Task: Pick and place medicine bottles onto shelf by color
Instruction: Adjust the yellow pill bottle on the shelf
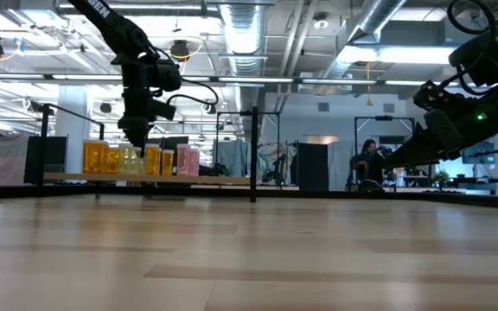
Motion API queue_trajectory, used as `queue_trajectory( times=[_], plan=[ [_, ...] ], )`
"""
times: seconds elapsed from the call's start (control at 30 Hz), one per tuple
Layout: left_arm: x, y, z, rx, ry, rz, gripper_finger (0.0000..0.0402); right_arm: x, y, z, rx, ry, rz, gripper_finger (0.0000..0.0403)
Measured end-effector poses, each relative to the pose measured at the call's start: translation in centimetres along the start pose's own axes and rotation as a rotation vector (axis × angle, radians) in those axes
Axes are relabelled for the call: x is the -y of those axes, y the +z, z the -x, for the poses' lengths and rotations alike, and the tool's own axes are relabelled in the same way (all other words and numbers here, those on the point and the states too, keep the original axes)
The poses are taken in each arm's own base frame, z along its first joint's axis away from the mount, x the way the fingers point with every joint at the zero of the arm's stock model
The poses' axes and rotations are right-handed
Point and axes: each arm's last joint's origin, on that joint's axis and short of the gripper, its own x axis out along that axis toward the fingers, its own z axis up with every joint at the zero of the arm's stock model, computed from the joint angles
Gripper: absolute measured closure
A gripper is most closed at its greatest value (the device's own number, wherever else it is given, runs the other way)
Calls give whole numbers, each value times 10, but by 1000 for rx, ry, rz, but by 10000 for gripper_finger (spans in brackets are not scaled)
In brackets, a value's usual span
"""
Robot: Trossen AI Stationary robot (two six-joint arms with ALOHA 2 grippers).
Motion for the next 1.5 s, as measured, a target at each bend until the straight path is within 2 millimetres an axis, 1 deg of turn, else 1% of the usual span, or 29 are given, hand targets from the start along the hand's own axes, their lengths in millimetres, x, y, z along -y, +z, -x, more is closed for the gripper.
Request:
queue_trajectory(
  times=[0.7, 1.5],
  plan=[
    [-1, 2, 0, 19, 8, 20, 298, 0, 0, 0, 0, 0, 0, 132],
    [-2, 3, 0, 31, 23, 151, 298, 0, 0, 0, 0, 0, 0, 132]
  ],
)
